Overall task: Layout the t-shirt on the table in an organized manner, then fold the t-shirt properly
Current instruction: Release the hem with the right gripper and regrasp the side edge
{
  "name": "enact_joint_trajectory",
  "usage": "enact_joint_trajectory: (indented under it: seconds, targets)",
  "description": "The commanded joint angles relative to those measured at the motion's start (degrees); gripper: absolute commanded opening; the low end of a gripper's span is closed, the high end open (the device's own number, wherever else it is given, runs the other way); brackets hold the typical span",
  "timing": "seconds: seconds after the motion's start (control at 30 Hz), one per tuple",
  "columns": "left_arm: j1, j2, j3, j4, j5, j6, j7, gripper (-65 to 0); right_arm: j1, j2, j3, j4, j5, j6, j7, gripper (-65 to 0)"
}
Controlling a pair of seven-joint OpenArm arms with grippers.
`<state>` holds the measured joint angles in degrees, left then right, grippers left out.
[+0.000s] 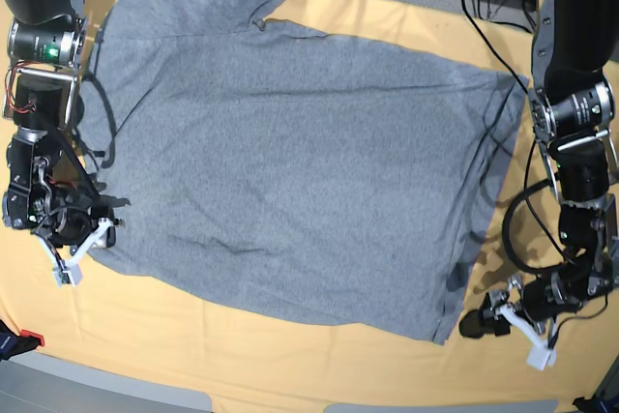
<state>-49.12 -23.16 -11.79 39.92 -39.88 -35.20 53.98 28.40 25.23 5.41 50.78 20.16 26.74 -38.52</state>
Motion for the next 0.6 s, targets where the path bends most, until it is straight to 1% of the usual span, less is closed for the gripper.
enact_joint_trajectory:
  seconds: [0.0, 0.07, 0.17, 0.2, 0.23, 0.27, 0.3, 0.33, 0.37, 0.5, 0.53, 0.57]
  targets:
    - [-1.36, -0.61, -0.22, 0.94, -1.29, -0.39, -1.55, -26.2, 2.05, 0.85, 0.31, 0.11, 1.7, 1.66, 1.49, -33.1]
    - [0.02, -0.61, -0.22, 0.94, -1.4, -0.42, -2.14, -26.2, 2.08, 0.74, 0.31, -1.18, 3.13, 3.87, 1.51, -33.1]
    - [1.86, -0.66, -0.22, 0.94, -1.66, -0.42, -2.69, -26.2, 2.08, 0.46, 0.31, -1.36, 3.37, 3.98, 2.14, -33.1]
    - [2.34, -0.66, -0.22, 0.94, -1.66, -0.42, -2.69, -26.2, 2.08, 0.31, 0.31, -1.36, 3.34, 3.89, 2.86, -33.9]
    - [2.73, -0.66, -0.22, 0.94, -1.79, -0.42, -2.69, -26.2, 2.08, 0.31, 0.31, -1.36, 3.34, 3.89, 3.56, -36.4]
    - [3.1, -0.66, -0.22, 0.94, -2.21, -0.42, -2.69, -26.2, 2.08, 0.31, 0.31, -1.36, 3.34, 3.93, 3.87, -41.9]
    - [3.43, -0.66, -0.22, 0.94, -2.8, -0.44, -2.69, -26.2, 2.08, 0.33, 0.31, -1.36, 3.26, 4.17, 3.85, -49.6]
    - [3.58, -0.66, -0.22, 0.94, -3.04, -0.44, -2.69, -26.2, 2.1, 0.33, 0.31, -1.36, 2.47, 4.94, 3.82, -58.3]
    - [3.63, -0.63, -0.22, 0.94, -3.08, -0.44, -2.67, -26.2, 2.12, 0.33, 0.31, -1.33, 1.55, 6.16, 3.63, -65.0]
    - [3.02, -0.68, -0.22, 0.94, -3.13, -0.46, -2.71, -26.2, 2.05, 0.35, 0.31, -0.26, 0.83, 12.57, 1.16, -65.0]
    - [2.86, -0.66, -0.22, 0.94, -3.13, -0.46, -2.71, -26.2, 1.9, 0.35, 0.31, 0.76, 0.9, 13.26, 0.15, -65.0]
    - [2.69, -0.68, -0.22, 0.94, -3.28, -0.68, -2.71, -26.2, 1.64, 0.35, 0.31, 2.1, 1.64, 13.26, -1.25, -65.0]
